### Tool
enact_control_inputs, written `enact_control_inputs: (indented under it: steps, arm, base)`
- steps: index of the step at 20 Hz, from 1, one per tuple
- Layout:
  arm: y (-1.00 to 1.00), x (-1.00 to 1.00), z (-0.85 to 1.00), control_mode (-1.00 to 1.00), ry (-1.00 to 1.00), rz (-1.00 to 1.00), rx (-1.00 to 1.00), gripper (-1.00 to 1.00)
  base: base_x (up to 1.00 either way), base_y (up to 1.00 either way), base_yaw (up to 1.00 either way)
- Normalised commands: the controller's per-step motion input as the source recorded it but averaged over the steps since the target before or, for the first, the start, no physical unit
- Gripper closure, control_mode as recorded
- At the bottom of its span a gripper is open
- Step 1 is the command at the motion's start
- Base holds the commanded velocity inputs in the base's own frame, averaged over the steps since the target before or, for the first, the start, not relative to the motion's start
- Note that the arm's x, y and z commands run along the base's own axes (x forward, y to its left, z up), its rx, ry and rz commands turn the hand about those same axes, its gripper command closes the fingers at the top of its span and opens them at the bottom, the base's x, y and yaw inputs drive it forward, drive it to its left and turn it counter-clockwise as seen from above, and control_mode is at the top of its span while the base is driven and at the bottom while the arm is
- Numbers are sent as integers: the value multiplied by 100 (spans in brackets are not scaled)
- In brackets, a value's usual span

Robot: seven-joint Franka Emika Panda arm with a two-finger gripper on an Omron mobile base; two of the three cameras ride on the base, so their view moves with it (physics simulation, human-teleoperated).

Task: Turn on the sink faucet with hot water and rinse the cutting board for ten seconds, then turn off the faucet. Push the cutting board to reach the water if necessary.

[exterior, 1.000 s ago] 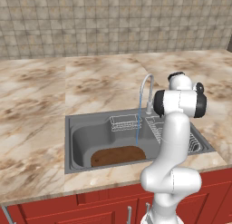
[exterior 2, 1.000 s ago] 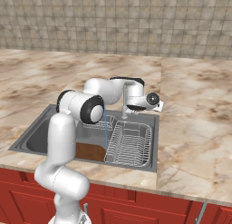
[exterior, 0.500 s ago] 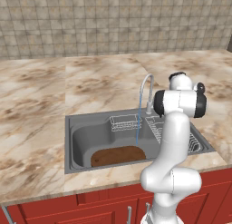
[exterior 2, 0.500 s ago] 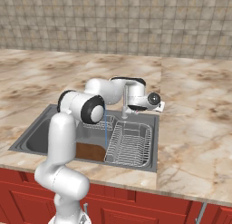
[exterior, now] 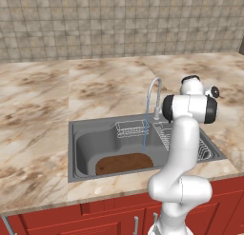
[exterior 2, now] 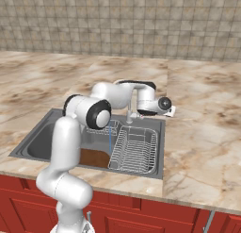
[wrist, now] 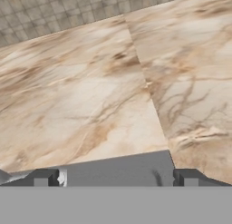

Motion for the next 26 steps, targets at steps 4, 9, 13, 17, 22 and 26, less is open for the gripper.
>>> enact_control_inputs:
  steps: [4, 9, 13, 17, 22, 26]
  arm:
    - [-16, 0, 0, -100, 0, 0, 0, -100]
    - [-15, 0, 0, -100, 0, 0, 0, -100]
    - [-10, 0, -1, -100, 0, 0, 0, -100]
    - [-5, 0, -7, -100, 0, 0, 0, -100]
    - [-1, 0, -11, -100, 0, 0, 0, -100]
    - [0, 0, -13, -100, 0, 0, 0, -100]
  base:
    - [0, 0, 0]
    - [0, 0, 0]
    - [0, 0, 0]
    - [0, 0, 0]
    - [0, 0, 0]
    - [0, 0, 0]
